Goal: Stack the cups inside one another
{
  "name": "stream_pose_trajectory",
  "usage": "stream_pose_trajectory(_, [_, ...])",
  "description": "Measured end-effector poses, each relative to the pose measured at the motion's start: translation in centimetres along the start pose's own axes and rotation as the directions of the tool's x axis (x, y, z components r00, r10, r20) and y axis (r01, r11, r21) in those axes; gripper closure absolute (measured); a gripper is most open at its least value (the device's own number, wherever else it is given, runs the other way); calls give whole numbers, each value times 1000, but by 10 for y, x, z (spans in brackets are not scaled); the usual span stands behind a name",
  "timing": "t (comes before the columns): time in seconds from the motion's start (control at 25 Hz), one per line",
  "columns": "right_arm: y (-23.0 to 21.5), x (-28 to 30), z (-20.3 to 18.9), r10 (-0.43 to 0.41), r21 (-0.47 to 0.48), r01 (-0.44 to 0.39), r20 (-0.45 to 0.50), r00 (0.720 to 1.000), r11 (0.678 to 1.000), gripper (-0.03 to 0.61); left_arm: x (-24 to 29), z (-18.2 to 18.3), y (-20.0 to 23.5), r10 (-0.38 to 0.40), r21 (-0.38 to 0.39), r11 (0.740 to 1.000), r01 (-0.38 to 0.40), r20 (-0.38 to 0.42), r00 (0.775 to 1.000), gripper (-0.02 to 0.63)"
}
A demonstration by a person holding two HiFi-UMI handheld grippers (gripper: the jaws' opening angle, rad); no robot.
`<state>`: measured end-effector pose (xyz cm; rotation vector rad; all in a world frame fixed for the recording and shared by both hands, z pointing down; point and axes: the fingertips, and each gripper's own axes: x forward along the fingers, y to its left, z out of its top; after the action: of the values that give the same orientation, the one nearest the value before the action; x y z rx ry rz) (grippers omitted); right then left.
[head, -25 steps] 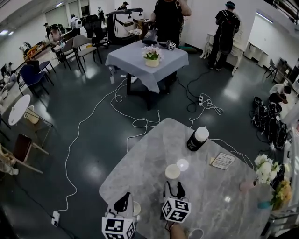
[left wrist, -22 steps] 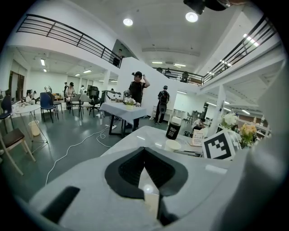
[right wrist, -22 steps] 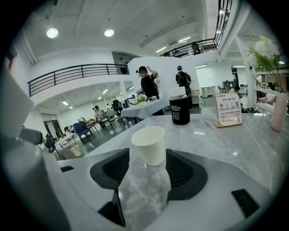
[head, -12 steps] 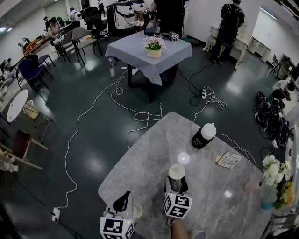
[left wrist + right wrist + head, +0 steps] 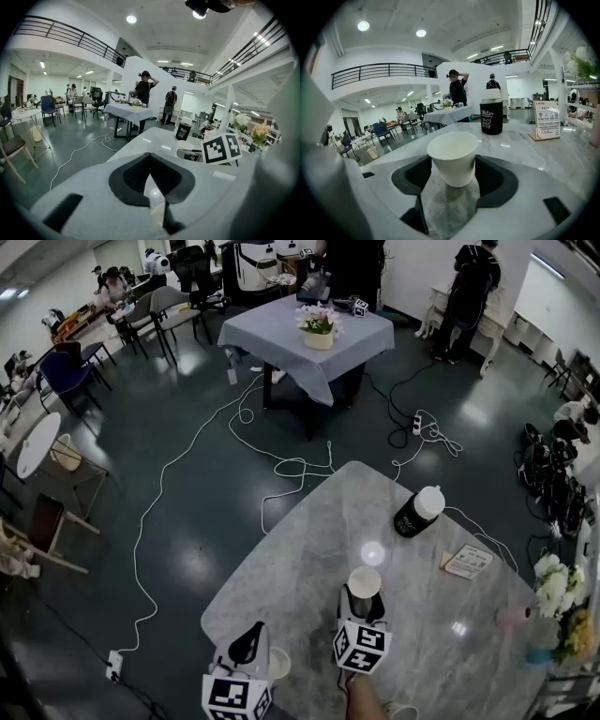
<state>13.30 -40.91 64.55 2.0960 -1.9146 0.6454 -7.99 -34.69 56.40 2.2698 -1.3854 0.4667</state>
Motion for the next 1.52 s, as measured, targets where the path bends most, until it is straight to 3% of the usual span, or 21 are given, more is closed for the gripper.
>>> stream_pose_trajectory(0.6, [0,-16,7,1,18,-1,17,1000,1000,330,-9,0,-5,0,-11,1000,0,10,1000,615])
stream_pose_trajectory(0.96, [2,-43,22,-11,39,9,38,999,999,330,-22,1,-11,8,-34,999,-6,56,998,615])
stream_pose_trajectory(1.52, [-1,-108,58,6,36,-9,94,996,999,330,-61,11,-42,-16,15,1000,14,123,992,615])
